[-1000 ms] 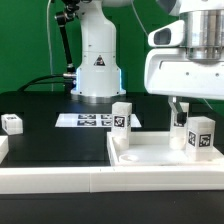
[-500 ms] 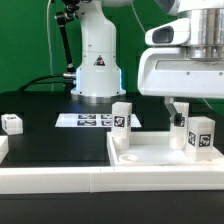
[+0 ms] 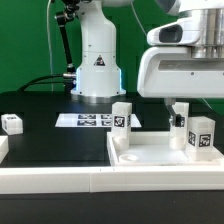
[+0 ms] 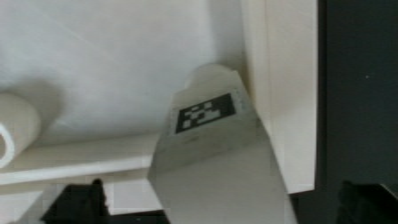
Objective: Assemble square table
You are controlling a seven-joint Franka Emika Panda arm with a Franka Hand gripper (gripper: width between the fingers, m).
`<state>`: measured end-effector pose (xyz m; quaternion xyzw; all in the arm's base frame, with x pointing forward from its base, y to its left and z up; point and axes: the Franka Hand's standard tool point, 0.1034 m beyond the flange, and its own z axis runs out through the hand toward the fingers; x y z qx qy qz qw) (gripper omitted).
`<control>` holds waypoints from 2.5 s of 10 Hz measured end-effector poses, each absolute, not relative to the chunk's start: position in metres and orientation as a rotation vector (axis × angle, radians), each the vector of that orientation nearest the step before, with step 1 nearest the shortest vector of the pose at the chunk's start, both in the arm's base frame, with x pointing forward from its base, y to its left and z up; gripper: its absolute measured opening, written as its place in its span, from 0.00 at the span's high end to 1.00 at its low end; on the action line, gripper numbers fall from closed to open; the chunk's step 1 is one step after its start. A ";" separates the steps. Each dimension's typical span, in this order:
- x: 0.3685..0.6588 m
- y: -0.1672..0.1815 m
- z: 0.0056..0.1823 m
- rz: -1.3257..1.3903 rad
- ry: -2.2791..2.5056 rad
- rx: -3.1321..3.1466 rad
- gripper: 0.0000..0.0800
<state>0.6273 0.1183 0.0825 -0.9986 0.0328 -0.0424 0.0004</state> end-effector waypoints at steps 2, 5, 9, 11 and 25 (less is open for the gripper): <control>0.627 0.116 0.083 -0.135 -0.170 -3.161 0.19; 0.628 0.116 0.083 -0.134 -0.187 -3.160 0.22; 0.628 0.116 0.083 -0.136 -0.028 -3.160 0.64; 0.628 0.116 0.083 -0.138 0.286 -3.138 0.64; 0.625 0.116 0.083 -0.064 2.063 -2.290 0.64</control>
Offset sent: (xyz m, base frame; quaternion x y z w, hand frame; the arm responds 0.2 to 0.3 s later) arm -0.0014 0.0020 -0.0003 0.0005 0.0003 -0.0532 0.9986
